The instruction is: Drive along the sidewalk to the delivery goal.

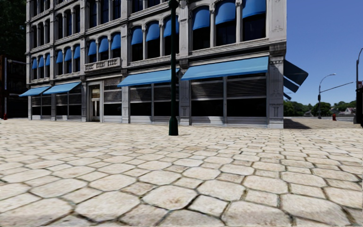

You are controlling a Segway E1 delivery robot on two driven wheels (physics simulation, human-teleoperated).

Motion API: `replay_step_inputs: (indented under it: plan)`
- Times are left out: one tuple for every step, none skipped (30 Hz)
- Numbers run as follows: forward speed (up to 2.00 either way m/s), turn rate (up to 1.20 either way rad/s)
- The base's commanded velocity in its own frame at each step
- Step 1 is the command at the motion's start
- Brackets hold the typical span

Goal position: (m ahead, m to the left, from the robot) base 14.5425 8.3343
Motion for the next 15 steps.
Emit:
replay_step_inputs:
  plan:
    - [2.00, 0.62]
    - [2.00, 0.62]
    - [2.00, 0.62]
    - [2.00, 0.62]
    - [2.00, 0.62]
    - [2.00, 0.62]
    - [2.00, 0.62]
    - [2.00, 0.62]
    - [2.00, 0.62]
    - [2.00, 0.62]
    - [2.00, 0.62]
    - [2.00, 0.62]
    - [2.00, 0.62]
    - [2.00, 0.55]
    - [2.00, 0.55]
